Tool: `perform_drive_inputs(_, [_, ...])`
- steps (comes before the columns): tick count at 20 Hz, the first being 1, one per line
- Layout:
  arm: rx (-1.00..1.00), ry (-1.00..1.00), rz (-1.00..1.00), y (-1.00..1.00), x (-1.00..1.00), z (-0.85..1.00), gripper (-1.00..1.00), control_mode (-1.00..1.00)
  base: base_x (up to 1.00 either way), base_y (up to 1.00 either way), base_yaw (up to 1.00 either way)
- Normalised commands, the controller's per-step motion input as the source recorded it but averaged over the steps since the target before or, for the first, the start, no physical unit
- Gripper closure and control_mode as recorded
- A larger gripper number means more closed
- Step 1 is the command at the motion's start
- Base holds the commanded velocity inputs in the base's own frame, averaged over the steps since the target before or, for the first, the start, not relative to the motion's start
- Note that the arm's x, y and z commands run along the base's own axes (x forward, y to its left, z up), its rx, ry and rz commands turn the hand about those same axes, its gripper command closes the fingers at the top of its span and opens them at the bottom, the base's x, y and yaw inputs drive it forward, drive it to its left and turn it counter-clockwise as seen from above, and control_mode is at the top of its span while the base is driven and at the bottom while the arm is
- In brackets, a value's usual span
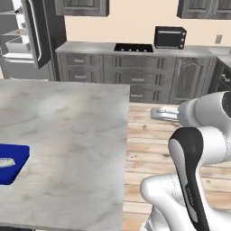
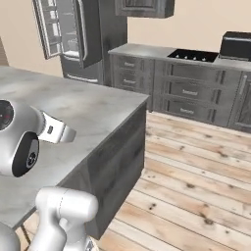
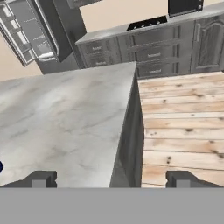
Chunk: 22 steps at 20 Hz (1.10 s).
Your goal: Gather the carrot and potato from the fridge and place them on a tray on the dining counter. Then gather the fish and chicken drumstick from the fridge and place them on the other tray.
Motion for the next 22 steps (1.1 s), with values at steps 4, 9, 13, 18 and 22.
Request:
perform_drive_inputs(4, [0.00,0.00,0.00,0.00,0.00,0.00,-1.00,1.00,0.67,-0.81,0.25])
perform_drive_inputs(9, [0.00,0.00,0.00,0.00,0.00,0.00,-1.00,1.00,0.67,-0.80,0.26])
perform_drive_inputs(13, [0.00,0.00,0.00,0.00,0.00,0.00,-1.00,1.00,0.66,-0.68,0.29])
perform_drive_inputs(18, [0.00,0.00,0.00,0.00,0.00,0.00,-1.00,1.00,0.65,-0.66,0.30])
perform_drive_inputs(22, [0.00,0.00,0.00,0.00,0.00,0.00,-1.00,1.00,0.53,-0.66,0.31])
